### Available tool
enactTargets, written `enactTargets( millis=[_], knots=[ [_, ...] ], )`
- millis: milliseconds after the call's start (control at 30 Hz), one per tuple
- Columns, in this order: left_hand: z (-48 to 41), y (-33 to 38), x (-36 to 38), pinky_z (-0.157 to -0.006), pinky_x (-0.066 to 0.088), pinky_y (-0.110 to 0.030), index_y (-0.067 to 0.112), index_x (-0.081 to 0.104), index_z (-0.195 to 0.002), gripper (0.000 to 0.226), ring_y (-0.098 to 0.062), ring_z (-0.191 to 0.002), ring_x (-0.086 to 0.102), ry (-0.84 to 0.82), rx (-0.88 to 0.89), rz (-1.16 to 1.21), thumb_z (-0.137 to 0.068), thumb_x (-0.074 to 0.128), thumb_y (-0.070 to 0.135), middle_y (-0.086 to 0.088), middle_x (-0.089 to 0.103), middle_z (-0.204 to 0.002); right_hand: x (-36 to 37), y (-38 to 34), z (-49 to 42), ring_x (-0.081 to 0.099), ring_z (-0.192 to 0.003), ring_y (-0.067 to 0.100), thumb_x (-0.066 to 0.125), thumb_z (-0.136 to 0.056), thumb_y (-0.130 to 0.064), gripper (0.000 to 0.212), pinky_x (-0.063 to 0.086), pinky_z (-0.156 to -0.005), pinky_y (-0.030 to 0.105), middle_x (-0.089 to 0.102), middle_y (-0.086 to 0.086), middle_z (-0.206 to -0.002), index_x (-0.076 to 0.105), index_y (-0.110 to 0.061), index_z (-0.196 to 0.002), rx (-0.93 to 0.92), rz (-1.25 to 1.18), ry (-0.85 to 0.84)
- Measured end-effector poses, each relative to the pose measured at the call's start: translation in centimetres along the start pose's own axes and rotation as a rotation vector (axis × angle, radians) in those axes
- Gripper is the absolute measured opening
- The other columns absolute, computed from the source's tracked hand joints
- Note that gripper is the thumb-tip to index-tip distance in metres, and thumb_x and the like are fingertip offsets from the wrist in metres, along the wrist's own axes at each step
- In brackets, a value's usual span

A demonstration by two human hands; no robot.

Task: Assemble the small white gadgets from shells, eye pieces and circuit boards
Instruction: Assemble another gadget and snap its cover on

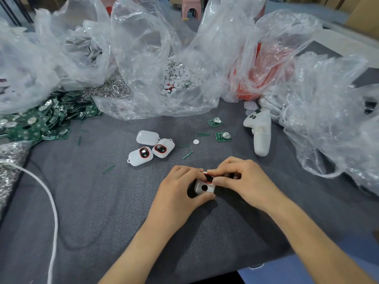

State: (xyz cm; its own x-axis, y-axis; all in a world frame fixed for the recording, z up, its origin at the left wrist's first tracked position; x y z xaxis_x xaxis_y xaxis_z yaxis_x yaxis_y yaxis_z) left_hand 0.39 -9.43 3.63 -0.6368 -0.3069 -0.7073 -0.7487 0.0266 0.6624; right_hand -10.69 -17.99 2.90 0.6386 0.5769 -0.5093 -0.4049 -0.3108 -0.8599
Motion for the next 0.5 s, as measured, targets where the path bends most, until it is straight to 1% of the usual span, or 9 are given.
enactTargets(
  millis=[67, 167, 233, 333, 400, 500],
  knots=[
    [0.0, 0.1, 0.0, -0.086, 0.035, -0.007, 0.020, 0.069, -0.091, 0.031, -0.006, -0.100, 0.053, -0.004, 0.008, 0.000, -0.067, 0.084, 0.033, 0.011, 0.067, -0.101, -0.2, 0.1, -0.3, 0.053, -0.065, -0.004, 0.078, -0.076, -0.014, 0.024, 0.036, -0.063, 0.007, 0.064, -0.017, -0.081, 0.076, -0.036, -0.086, 0.004, 0.008, -0.028],
    [0.1, 0.2, -0.1, -0.086, 0.035, -0.006, 0.022, 0.069, -0.092, 0.029, -0.003, -0.101, 0.052, -0.001, 0.016, 0.001, -0.068, 0.082, 0.032, 0.013, 0.067, -0.103, -0.2, -0.2, -0.8, 0.053, -0.065, 0.002, 0.080, -0.073, -0.015, 0.026, 0.038, -0.064, 0.011, 0.067, -0.009, -0.081, 0.075, -0.039, -0.080, -0.004, 0.040, -0.051],
    [0.1, 0.3, -0.1, -0.087, 0.035, -0.006, 0.023, 0.069, -0.092, 0.029, -0.001, -0.102, 0.051, 0.001, 0.017, 0.011, -0.068, 0.083, 0.031, 0.013, 0.067, -0.105, -0.2, -0.5, -1.1, 0.050, -0.063, 0.003, 0.081, -0.072, -0.016, 0.027, 0.037, -0.062, 0.012, 0.068, -0.004, -0.081, 0.074, -0.041, -0.077, -0.027, 0.064, -0.074],
    [0.2, 0.4, -0.1, -0.088, 0.037, -0.010, 0.022, 0.069, -0.093, 0.030, -0.002, -0.103, 0.052, 0.003, 0.021, 0.010, -0.068, 0.084, 0.028, 0.012, 0.068, -0.106, -0.1, -0.7, -1.4, 0.044, -0.058, 0.001, 0.082, -0.072, -0.017, 0.020, 0.034, -0.059, 0.013, 0.066, -0.001, -0.076, 0.074, -0.035, -0.077, -0.039, 0.111, -0.119],
    [0.2, 0.4, -0.1, -0.087, 0.039, -0.012, 0.021, 0.070, -0.093, 0.030, -0.004, -0.102, 0.054, 0.007, 0.024, 0.007, -0.067, 0.084, 0.026, 0.011, 0.068, -0.105, -0.1, -0.6, -1.7, 0.042, -0.056, 0.001, 0.082, -0.072, -0.017, 0.014, 0.034, -0.057, 0.013, 0.063, -0.003, -0.069, 0.075, -0.028, -0.079, -0.028, 0.138, -0.155],
    [0.2, 0.6, -0.2, -0.086, 0.039, -0.014, 0.020, 0.071, -0.093, 0.030, -0.002, -0.100, 0.052, 0.017, 0.035, 0.001, -0.067, 0.085, 0.024, 0.010, 0.069, -0.104, 0.2, -0.7, -2.0, 0.042, -0.052, 0.000, 0.081, -0.074, -0.018, 0.012, 0.034, -0.055, 0.011, 0.057, -0.017, -0.055, 0.072, -0.025, -0.078, -0.014, 0.156, -0.214]
  ],
)
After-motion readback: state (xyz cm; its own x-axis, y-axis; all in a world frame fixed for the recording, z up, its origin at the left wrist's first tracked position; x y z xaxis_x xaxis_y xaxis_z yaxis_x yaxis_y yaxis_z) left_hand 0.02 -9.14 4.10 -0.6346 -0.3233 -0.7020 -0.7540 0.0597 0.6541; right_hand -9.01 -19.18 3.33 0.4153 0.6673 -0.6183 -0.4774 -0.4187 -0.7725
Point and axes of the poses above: each hand's wrist, its own z-axis away from the middle knuckle, its own x-axis out of the palm, y = z × x, the point moved 9 cm from there along -z, towards the middle knuckle
